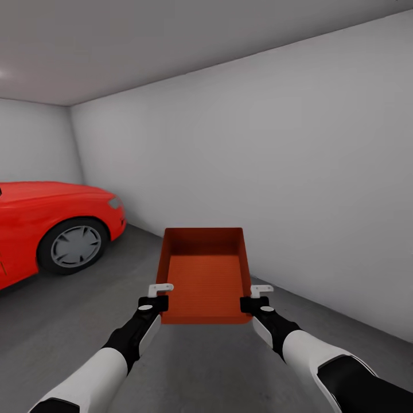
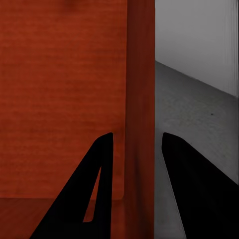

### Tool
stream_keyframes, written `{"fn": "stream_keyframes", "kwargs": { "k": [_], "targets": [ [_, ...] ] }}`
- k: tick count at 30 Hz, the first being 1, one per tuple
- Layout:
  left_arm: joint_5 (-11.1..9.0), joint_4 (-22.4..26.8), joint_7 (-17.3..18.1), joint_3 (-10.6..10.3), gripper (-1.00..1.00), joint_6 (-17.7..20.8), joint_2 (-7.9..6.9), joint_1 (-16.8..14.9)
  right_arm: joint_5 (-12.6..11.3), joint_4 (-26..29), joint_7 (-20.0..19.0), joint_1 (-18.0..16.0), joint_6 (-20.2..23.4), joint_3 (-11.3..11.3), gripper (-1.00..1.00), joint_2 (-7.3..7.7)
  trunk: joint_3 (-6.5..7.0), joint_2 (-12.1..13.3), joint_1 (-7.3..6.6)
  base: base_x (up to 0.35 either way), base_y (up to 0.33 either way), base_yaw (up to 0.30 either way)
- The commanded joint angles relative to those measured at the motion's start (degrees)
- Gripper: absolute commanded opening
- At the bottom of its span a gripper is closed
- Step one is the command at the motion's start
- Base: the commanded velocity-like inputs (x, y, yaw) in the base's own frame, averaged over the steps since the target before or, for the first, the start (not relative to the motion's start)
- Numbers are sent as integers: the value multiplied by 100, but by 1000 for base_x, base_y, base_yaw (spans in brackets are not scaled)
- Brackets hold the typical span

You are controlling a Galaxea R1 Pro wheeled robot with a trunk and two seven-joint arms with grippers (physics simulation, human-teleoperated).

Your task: Move the two storage containers from the living room to the garage. In the garage, place one container on the floor and stack the other container on top of it (either order is fine).

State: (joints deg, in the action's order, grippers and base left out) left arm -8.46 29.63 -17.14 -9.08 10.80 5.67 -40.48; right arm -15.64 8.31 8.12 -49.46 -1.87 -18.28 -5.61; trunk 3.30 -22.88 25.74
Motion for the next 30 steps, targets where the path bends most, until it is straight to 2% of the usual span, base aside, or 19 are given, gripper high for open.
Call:
{"fn": "stream_keyframes", "kwargs": {
  "k": [1, 20, 30],
  "targets": [
    [116, 34, -369, 82, -100, 45, -48, -4, -86, -93, 40, -2, -24, 87, -100, 60, -2, -5, 5, 230, 0, -246],
    [116, 35, -369, 82, -100, 45, -48, -4, -87, -93, 40, -2, -24, 87, -100, 63, -2, -5, 5, 223, 0, -246],
    [116, 43, -373, 91, -100, 52, -48, -4, -88, -93, 40, -2, -24, 87, -100, 61, -2, -5, 5, 140, 8, -246]
  ]
}}
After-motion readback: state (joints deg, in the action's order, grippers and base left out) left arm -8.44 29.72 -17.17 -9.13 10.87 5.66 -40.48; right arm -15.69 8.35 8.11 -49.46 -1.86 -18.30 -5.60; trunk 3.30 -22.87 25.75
